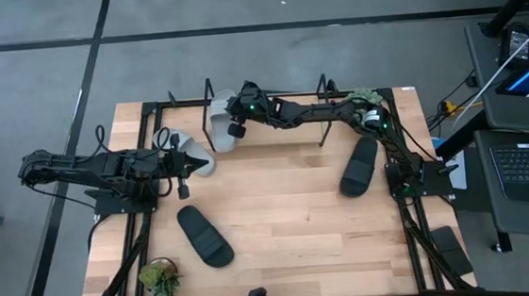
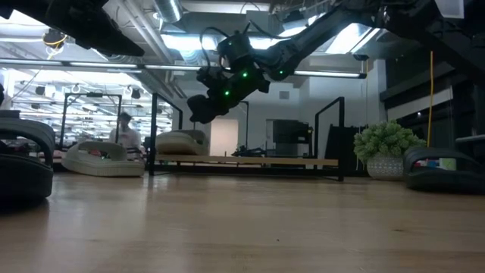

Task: Pick and place slides into the shelf
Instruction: Put the gray slide on the shelf

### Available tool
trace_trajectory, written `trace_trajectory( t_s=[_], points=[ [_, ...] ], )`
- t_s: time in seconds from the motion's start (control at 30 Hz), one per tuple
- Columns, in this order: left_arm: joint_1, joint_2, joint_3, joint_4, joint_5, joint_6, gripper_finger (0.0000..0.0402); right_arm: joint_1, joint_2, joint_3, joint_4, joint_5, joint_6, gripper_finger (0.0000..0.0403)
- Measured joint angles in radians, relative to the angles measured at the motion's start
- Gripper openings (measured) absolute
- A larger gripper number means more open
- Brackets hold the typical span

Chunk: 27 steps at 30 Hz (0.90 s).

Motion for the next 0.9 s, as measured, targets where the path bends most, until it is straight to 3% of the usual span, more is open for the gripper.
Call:
trace_trajectory(
  t_s=[0.53, 0.77, 0.9],
  points=[
    [0.0, 0.0, 0.0, 0.0, 0.0, 0.0, 0.0, 0.021, -0.016, 0.0, -0.013, 0.009, -0.001, 0.0129],
    [0.0, 0.0, -0.001, 0.002, 0.0, 0.0, 0.0, 0.061, -0.073, 0.0, -0.104, 0.008, -0.032, 0.0129],
    [0.0, 0.0, -0.001, 0.003, 0.0, 0.0, 0.0, 0.079, -0.129, 0.0, -0.158, 0.073, -0.062, 0.0129]
  ],
)
